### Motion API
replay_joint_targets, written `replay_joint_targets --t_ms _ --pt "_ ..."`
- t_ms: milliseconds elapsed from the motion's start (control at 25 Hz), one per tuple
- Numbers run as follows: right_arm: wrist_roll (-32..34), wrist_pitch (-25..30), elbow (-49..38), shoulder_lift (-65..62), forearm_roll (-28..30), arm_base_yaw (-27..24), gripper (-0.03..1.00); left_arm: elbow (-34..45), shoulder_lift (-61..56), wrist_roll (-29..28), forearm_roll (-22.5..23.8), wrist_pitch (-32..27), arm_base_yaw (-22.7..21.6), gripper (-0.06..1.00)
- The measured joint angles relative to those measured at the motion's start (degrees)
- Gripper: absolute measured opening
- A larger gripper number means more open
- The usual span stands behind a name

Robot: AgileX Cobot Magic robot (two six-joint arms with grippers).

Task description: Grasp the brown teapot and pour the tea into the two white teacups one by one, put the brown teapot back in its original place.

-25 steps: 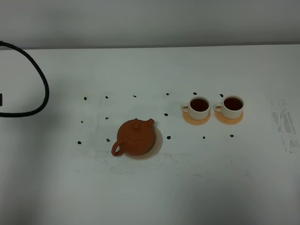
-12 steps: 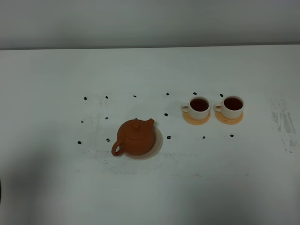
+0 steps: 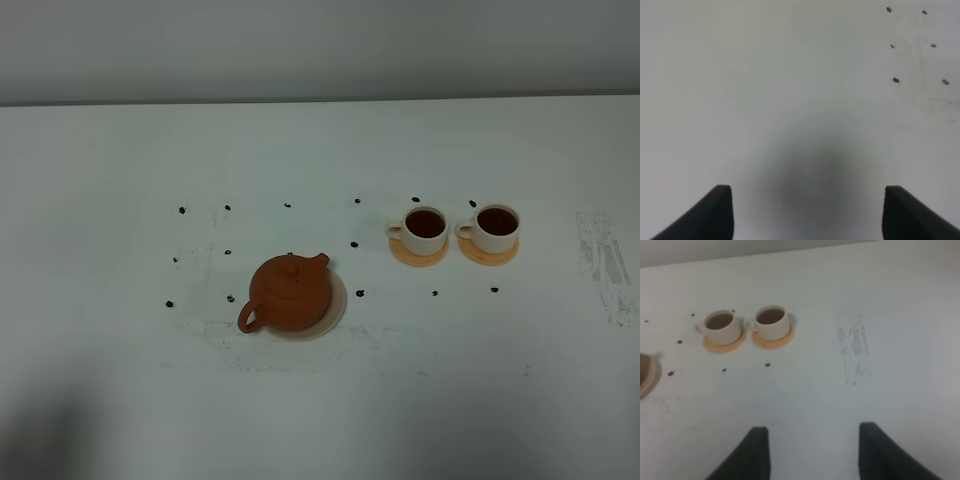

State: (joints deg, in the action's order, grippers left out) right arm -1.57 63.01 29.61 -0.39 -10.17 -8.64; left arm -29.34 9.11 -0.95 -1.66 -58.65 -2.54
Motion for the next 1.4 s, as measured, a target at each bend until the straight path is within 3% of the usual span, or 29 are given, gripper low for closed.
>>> replay_joint_targets --t_ms 480,1400 --pt "0.0 -0.02 0.0 0.0 0.0 0.0 0.39 3.25 -9.18 -2.11 3.13 -2.13 2.91 0.6" --pt "0.0 -0.02 0.0 0.0 -0.14 0.0 0.39 3.25 -9.38 -2.3 3.17 -2.65 2.91 0.6"
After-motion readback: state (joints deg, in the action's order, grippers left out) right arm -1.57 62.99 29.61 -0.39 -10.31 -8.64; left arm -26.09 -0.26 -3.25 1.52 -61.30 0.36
